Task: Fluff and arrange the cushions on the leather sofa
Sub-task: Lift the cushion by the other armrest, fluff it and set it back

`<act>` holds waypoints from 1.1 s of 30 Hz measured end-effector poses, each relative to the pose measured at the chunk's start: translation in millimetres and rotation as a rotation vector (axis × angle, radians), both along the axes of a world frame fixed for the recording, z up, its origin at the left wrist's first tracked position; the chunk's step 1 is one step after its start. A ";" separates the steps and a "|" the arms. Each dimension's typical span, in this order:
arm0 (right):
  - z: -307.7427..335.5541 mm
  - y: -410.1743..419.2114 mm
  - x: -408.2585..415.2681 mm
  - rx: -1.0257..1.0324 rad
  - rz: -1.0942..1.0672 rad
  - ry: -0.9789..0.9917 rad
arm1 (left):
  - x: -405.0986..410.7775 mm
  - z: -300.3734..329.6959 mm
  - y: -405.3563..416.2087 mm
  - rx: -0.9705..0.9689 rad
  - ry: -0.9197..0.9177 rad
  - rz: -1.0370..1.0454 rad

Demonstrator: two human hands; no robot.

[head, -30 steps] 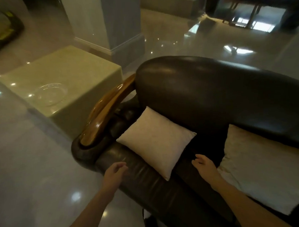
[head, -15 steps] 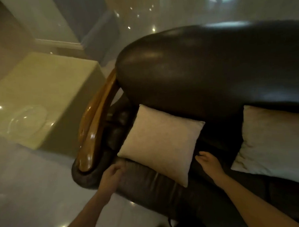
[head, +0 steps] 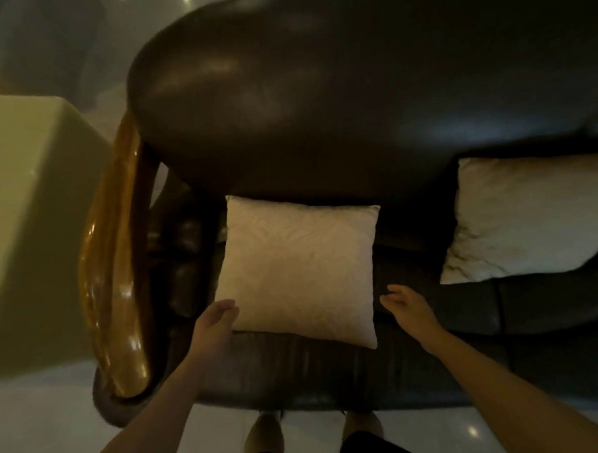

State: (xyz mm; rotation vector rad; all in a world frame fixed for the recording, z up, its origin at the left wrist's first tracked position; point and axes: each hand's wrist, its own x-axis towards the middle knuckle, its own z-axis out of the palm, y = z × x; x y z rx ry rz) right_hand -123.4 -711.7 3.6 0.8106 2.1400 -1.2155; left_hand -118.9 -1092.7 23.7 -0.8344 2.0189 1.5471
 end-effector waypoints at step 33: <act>-137.9 -18.6 -82.0 -0.167 -0.386 -0.166 | -144.1 -174.6 -45.0 0.174 -0.274 0.002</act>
